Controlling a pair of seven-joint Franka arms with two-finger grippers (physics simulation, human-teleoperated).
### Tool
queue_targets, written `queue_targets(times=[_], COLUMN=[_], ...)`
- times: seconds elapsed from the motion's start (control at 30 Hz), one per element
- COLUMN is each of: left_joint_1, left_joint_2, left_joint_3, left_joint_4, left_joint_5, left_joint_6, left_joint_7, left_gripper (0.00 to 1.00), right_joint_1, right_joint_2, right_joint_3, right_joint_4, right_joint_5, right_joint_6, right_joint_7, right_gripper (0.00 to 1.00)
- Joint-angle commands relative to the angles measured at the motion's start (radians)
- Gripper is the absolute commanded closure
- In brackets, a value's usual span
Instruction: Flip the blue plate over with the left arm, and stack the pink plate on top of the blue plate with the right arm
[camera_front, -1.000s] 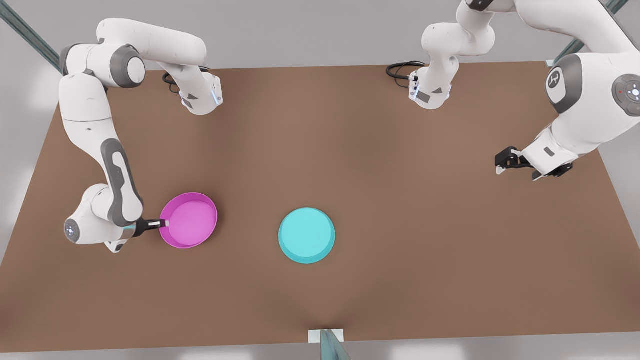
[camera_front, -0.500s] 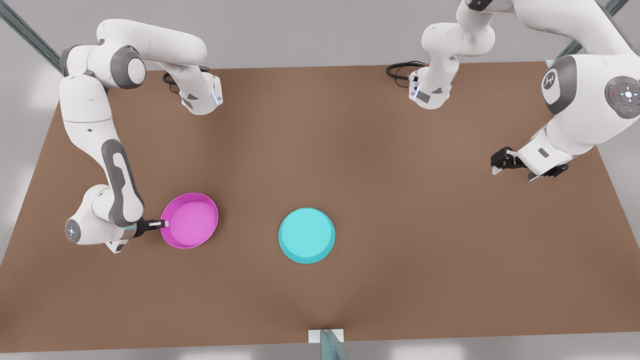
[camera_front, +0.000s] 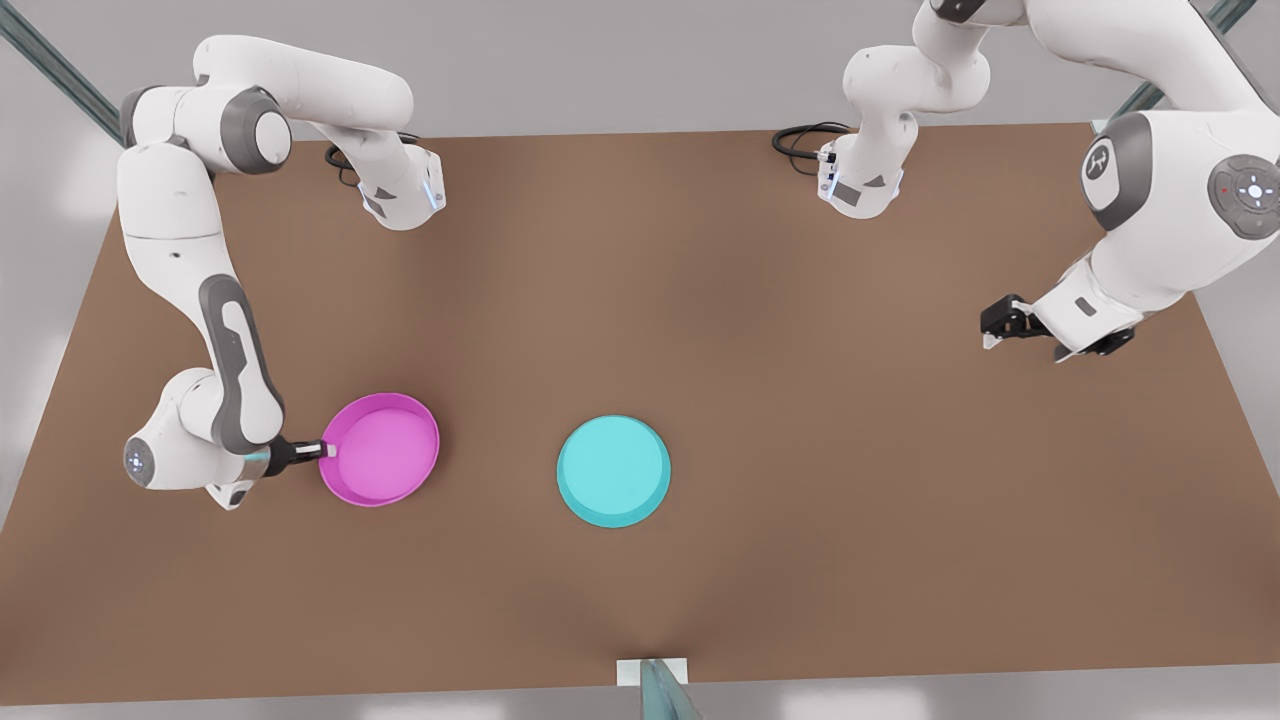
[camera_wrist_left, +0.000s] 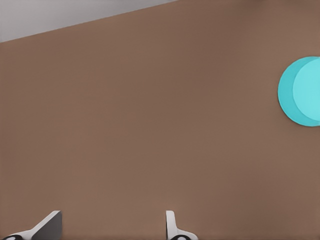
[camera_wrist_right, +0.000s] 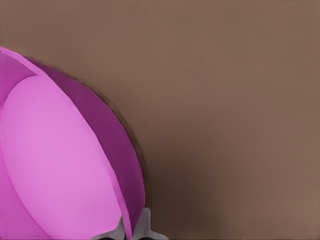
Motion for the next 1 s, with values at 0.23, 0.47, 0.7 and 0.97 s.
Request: queue_targets(times=[0.23, 0.47, 0.7, 0.97], left_joint_1=[0.001, 0.001, 0.001, 0.001], left_joint_2=[0.003, 0.006, 0.009, 0.012], left_joint_3=[0.0, 0.0, 0.002, 0.003], left_joint_4=[0.0, -0.005, -0.006, -0.005], left_joint_5=[-0.003, -0.002, -0.005, -0.006], left_joint_6=[0.004, 0.018, 0.019, 0.019], left_joint_7=[0.0, -0.002, 0.0, 0.0], left_gripper=[0.0, 0.0, 0.0, 0.0], right_joint_1=[0.128, 0.348, 0.473, 0.555], right_joint_2=[-0.028, -0.051, 0.058, 0.096], right_joint_3=[0.017, 0.014, 0.014, 0.017], right_joint_4=[0.04, 0.129, 0.248, 0.269], right_joint_5=[0.072, 0.198, 0.233, 0.252], right_joint_6=[-0.01, -0.168, -0.049, 0.066], right_joint_7=[0.062, 0.291, 0.403, 0.473], right_gripper=[0.79, 0.79, 0.79, 0.79])
